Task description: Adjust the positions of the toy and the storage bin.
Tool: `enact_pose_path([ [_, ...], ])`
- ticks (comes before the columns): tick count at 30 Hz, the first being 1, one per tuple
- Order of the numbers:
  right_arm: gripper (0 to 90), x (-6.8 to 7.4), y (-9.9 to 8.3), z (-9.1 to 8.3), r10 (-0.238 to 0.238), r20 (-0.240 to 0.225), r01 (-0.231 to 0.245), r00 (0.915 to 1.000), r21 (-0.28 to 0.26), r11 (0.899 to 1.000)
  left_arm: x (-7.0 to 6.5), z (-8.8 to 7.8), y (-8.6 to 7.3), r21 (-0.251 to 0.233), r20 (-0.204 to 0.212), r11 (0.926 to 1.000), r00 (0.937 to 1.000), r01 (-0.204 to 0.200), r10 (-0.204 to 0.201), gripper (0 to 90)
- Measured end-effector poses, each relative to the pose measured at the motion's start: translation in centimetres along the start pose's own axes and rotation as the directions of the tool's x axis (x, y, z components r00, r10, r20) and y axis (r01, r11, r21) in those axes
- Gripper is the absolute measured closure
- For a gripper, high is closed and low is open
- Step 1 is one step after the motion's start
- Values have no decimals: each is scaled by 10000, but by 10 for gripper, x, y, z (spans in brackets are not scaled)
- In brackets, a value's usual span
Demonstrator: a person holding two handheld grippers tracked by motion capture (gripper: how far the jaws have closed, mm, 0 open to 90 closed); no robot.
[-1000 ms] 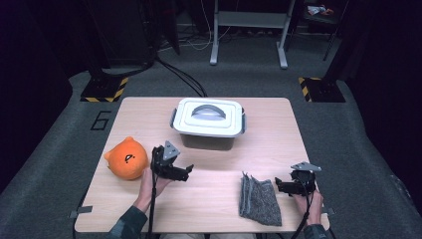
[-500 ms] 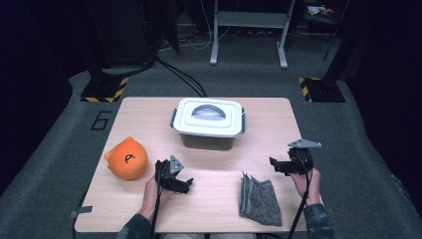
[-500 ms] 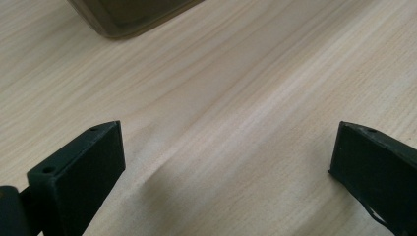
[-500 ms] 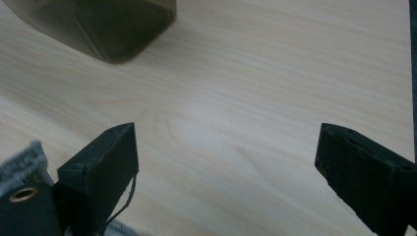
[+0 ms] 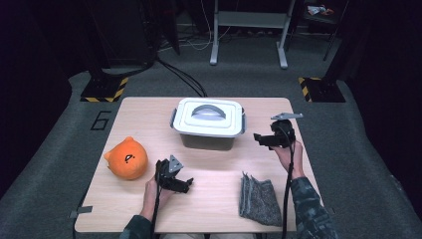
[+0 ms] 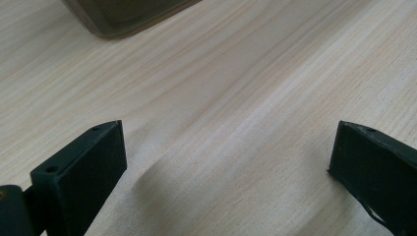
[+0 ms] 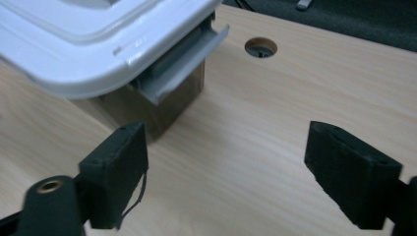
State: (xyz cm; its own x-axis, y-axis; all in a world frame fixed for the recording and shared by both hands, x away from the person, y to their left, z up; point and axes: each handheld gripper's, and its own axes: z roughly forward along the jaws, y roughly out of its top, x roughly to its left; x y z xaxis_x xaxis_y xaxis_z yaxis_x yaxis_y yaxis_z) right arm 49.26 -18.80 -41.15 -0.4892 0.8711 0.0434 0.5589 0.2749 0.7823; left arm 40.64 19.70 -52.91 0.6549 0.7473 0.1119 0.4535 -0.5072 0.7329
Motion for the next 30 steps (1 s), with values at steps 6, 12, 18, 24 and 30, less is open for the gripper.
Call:
enact_pose_path([
  [6,404,4,22,23,-24,-340,25,9994,47,10000,0,0,0,-35,18,10000,10000,-21,21,12],
  [12,576,2,34,37,346,-642,-351,9973,-60,9994,0,-1,0,-39,28,9999,10000,-93,93,21],
  [18,662,-1,38,52,676,-926,-660,9934,205,9976,0,0,0,-87,6,9999,10000,-82,82,28],
  [24,729,0,38,61,901,-1149,-858,9893,416,9954,-1,0,-1,-127,6,9999,10000,-93,93,37],
  [30,762,3,39,63,959,-1014,-920,9902,428,9948,-1,-1,0,-100,-27,9999,10000,-90,89,41],
])
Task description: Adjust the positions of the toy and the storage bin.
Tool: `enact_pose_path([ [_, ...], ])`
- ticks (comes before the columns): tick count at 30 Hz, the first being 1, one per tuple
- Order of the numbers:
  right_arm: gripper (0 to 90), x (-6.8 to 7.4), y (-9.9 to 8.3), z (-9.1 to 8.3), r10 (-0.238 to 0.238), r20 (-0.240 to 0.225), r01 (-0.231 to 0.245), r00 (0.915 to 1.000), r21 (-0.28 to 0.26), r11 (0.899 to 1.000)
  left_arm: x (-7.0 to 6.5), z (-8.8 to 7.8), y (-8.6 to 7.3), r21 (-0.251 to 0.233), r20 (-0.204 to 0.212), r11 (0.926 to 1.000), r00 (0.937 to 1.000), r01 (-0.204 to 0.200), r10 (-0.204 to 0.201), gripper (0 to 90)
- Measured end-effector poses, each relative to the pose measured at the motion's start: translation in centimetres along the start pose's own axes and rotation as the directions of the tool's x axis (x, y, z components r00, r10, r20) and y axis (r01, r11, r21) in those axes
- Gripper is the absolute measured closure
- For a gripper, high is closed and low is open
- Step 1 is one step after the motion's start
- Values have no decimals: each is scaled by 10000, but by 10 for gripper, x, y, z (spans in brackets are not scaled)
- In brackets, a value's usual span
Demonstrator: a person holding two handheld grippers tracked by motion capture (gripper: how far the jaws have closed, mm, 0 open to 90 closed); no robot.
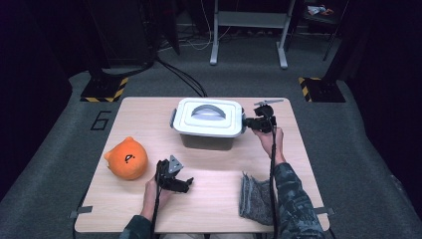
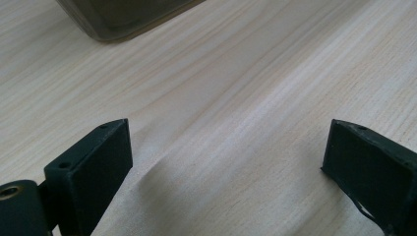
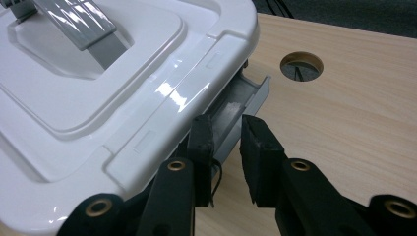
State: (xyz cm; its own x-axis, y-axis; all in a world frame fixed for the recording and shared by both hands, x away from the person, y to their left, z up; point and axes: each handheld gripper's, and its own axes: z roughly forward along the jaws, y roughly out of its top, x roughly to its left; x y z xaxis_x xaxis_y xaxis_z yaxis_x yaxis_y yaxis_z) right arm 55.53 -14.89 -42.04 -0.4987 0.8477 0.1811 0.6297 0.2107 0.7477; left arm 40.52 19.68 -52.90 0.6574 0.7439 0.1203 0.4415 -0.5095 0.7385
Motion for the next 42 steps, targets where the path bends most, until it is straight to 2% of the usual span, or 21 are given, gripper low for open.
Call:
enact_pose_path([
  [5,779,3,0,-2,69,247,-70,9997,54,10000,-1,0,0,-58,-3,10000,10000,55,-55,42],
  [15,794,13,-2,-8,509,556,-529,9972,351,9980,-1,0,0,-72,6,9999,9999,108,-108,42],
  [16,794,14,-2,-9,394,638,-416,9972,329,9986,-1,1,0,-94,6,9999,9999,133,-133,42],
  [23,800,14,-5,-9,584,595,-593,9965,120,9982,-1,1,0,-98,3,9999,9999,133,-133,42],
  [26,803,15,-6,-11,834,560,-847,9949,205,9962,0,0,0,-23,4,10000,10000,21,-21,42],
  [29,803,17,-6,-12,886,573,-903,9944,287,9955,-1,0,0,-76,30,9999,9999,96,-96,42],
  [31,803,19,-7,-13,714,732,-733,9948,239,9970,-1,0,0,-53,-1,10000,10000,55,-55,42],
  [35,793,18,-7,-11,530,736,-540,9959,122,9985,0,0,0,-20,69,10000,10000,39,-39,41],
  [38,760,16,-6,-8,548,722,-554,9959,74,9984,0,0,0,-22,68,10000,10000,39,-39,41],
  [39,743,15,-5,-7,542,851,-545,9949,13,9985,0,0,0,-22,68,10000,10000,39,-39,41],
  [40,741,13,-5,-5,417,867,-413,9954,-69,9991,0,0,0,-23,67,10000,10000,40,-40,41],
  [41,742,13,-4,-4,618,872,-611,9943,-103,9981,-1,0,0,-26,56,10000,10000,43,-43,42],
  [42,743,11,-3,-3,559,961,-542,9938,-197,9983,0,0,0,-30,59,10000,10000,42,-42,41],
])
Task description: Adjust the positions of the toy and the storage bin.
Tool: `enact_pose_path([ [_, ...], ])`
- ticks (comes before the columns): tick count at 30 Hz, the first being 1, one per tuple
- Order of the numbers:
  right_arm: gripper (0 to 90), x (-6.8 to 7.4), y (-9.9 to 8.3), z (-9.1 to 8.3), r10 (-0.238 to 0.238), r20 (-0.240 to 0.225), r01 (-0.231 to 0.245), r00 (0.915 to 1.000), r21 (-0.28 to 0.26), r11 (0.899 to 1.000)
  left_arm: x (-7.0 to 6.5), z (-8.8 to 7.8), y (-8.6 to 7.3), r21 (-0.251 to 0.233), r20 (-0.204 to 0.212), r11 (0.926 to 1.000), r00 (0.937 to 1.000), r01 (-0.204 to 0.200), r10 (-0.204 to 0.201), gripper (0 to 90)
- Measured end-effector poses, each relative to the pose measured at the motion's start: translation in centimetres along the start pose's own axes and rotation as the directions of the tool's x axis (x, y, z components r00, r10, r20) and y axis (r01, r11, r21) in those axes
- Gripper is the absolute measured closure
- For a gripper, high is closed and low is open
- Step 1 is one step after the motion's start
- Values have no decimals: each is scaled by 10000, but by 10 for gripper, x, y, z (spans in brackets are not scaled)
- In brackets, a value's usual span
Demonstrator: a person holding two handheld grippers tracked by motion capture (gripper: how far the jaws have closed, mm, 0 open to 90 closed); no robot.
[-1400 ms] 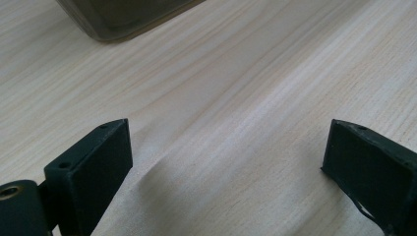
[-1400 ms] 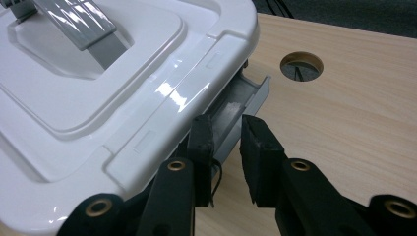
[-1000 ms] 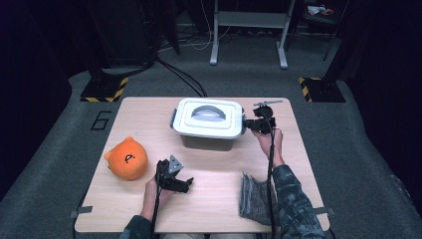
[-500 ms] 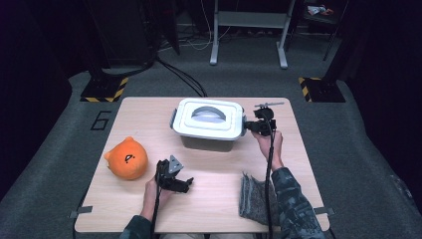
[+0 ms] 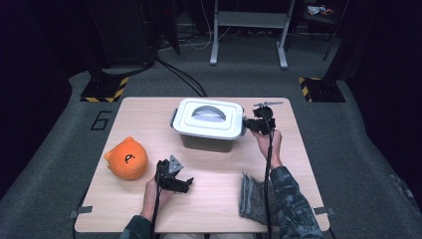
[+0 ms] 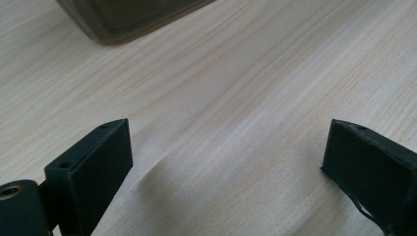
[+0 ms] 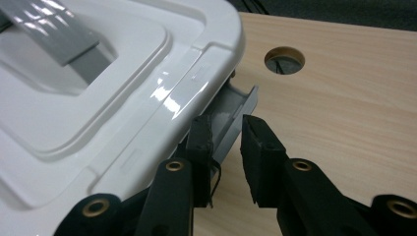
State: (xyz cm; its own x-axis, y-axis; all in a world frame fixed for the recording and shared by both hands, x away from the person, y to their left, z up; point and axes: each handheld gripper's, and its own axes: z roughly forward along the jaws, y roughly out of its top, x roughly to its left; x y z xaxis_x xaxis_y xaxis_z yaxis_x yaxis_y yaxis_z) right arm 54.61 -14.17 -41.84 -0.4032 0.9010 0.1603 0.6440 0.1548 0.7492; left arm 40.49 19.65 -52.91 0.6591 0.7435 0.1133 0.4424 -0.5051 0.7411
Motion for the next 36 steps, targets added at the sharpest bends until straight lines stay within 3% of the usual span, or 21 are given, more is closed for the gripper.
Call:
enact_pose_path([
  [7,765,-6,9,9,-68,168,73,9998,-321,9995,0,0,0,5,10,10000,10000,0,0,41],
  [15,810,-8,15,17,-42,224,47,9997,-227,9997,0,0,0,12,15,10000,10000,-9,9,42],
  [24,807,-8,9,9,178,206,-174,9996,-162,9997,0,0,0,-13,-44,10000,10000,2,-2,42],
  [32,793,-6,0,-2,48,246,-46,9997,-71,10000,0,0,0,-24,-46,10000,10000,2,-2,42],
  [33,788,-5,-1,-3,125,237,-124,9996,-60,9999,0,0,0,-24,-45,10000,10000,9,-9,42],
  [36,595,-7,-2,-6,-82,414,84,9991,-48,10000,0,0,0,-24,-45,10000,10000,7,-7,41],
])
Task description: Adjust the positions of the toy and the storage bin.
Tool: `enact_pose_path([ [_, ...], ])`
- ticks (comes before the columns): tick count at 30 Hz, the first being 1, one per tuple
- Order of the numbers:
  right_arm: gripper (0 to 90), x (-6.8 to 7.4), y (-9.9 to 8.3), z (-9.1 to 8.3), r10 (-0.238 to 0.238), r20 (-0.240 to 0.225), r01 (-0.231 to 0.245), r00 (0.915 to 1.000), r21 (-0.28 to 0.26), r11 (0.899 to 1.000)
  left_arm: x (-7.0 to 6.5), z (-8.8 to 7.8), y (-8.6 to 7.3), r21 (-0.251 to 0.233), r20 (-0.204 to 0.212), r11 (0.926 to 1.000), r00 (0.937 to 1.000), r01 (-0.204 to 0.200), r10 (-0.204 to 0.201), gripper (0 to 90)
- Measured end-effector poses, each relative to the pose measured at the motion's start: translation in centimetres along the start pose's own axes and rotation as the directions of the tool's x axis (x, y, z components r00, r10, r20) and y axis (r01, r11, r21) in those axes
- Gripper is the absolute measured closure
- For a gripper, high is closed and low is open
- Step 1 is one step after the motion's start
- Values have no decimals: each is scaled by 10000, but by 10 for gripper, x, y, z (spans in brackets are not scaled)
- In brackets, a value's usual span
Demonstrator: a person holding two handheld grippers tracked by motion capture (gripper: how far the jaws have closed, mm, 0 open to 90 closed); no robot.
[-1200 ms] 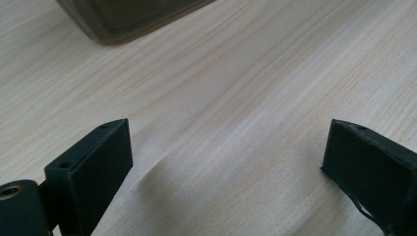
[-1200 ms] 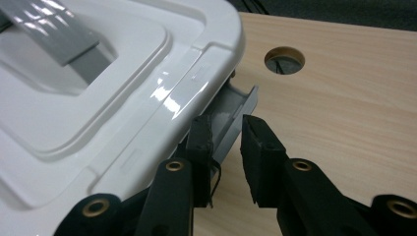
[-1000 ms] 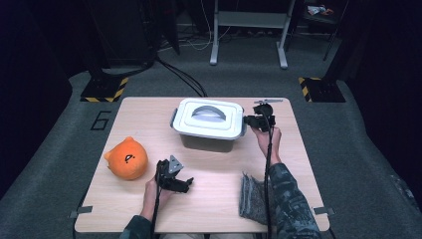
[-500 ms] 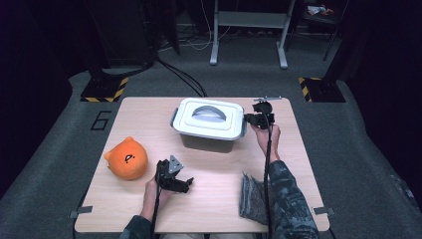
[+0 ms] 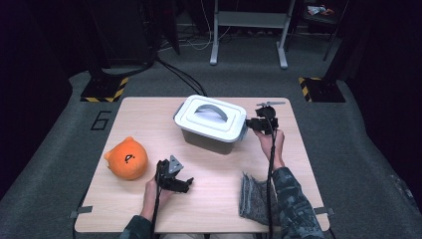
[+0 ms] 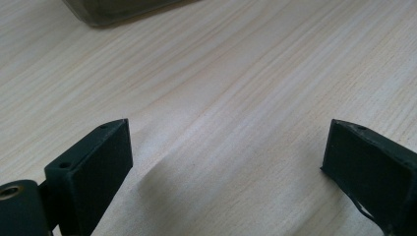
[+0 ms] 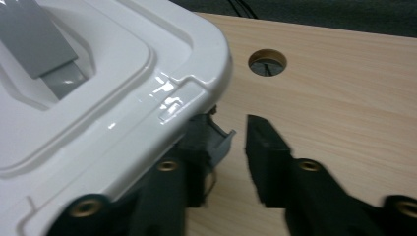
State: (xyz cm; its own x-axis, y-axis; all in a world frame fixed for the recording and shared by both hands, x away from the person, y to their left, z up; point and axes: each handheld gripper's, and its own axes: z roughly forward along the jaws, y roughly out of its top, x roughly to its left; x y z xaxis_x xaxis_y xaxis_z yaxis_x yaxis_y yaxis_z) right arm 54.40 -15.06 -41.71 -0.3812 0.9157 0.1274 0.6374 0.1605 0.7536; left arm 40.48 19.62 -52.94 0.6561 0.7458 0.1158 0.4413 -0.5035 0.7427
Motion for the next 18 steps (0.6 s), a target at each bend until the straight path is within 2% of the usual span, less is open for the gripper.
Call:
enact_pose_path([
  [2,509,-4,-1,-6,-19,-195,17,9998,-137,9999,0,0,0,0,5,10000,10000,1,-1,42],
  [4,397,-5,0,-15,-133,-186,128,9997,-301,9995,0,0,0,-1,7,10000,10000,7,-7,42],
  [6,317,-4,3,-22,-495,-231,486,9985,-378,9981,0,0,0,-3,12,10000,10000,9,-9,41],
  [8,249,2,8,-26,-800,-464,791,9957,-206,9966,0,0,0,-1,8,10000,10000,11,-11,41],
  [11,193,14,15,-27,-1502,-671,1495,9864,-142,9887,0,0,0,-4,10,10000,10000,8,-8,41],
  [12,184,20,18,-25,-1648,-883,1653,9824,-18,9862,0,0,0,-5,13,10000,10000,13,-13,41],
  [14,203,30,22,-22,-2025,-1022,2034,9739,-10,9791,0,0,0,-3,14,10000,10000,8,-8,41],
  [18,313,44,29,-14,-2559,-1380,2577,9568,-50,9662,0,0,0,-2,16,10000,10000,11,-11,41],
])
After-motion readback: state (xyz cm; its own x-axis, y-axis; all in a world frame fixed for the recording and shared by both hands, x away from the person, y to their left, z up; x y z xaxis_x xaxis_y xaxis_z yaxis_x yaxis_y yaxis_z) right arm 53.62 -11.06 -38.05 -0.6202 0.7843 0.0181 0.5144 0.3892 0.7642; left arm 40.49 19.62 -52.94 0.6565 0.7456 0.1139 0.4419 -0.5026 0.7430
